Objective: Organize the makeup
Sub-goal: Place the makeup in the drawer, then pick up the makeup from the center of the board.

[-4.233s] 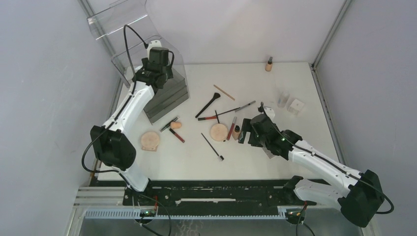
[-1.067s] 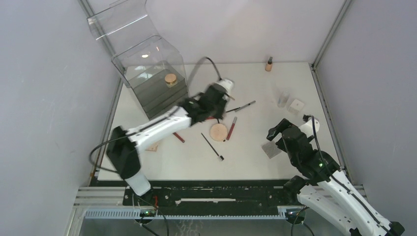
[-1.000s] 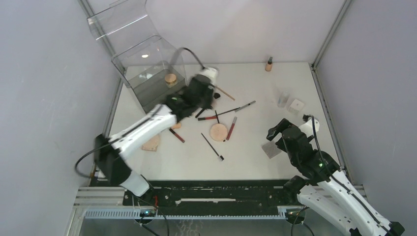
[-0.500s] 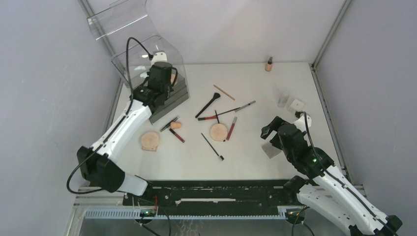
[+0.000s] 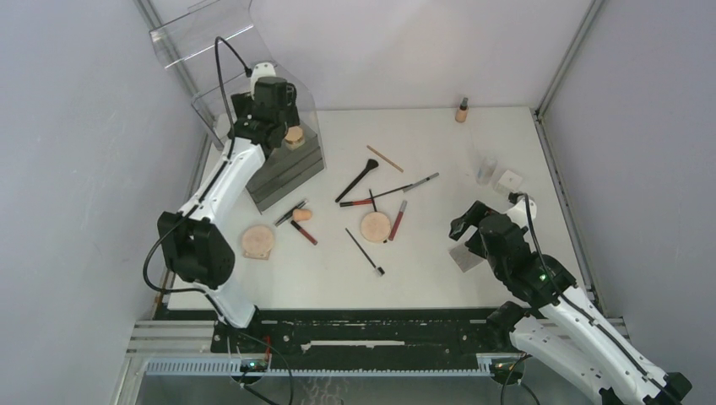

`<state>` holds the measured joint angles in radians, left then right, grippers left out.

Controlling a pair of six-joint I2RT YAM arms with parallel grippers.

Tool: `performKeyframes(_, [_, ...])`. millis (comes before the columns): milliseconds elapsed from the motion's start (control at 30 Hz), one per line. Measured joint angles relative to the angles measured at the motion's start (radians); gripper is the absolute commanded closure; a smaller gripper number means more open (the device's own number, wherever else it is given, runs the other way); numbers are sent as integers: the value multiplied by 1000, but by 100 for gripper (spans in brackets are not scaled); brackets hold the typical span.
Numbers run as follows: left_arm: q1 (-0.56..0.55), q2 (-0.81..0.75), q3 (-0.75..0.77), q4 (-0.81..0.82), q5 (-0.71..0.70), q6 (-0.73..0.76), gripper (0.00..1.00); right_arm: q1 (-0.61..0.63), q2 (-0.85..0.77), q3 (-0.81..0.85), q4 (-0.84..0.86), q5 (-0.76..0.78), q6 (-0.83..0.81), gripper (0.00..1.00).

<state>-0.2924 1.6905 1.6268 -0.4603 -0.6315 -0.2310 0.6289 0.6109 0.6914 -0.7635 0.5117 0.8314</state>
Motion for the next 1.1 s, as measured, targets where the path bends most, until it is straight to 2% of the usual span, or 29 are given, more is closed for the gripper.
performKeyframes(133, [-16,-16,38,8,64,13,0,0,0,0,-9,6,-8,4])
performKeyframes(333, [-157,-242,-108,60,203,69,0,-40,15,-1,0,4,-51,3])
performKeyframes(433, [-220,-375,-180,86,282,74,0,-119,39,-1,21,-20,-87,3])
performKeyframes(567, [-256,-513,-312,121,391,43,0,-303,114,6,66,-109,-160,3])
performKeyframes(700, [-298,-567,-468,135,484,-13,0,-470,304,114,84,-168,-209,1])
performKeyframes(800, [-347,-564,-557,130,532,-50,0,-544,465,209,131,-171,-241,1])
performKeyframes(967, [-420,-574,-665,132,551,-113,0,-589,690,356,192,-201,-302,2])
performKeyframes(1100, [-425,-581,-678,126,546,-153,0,-607,880,489,238,-215,-344,2])
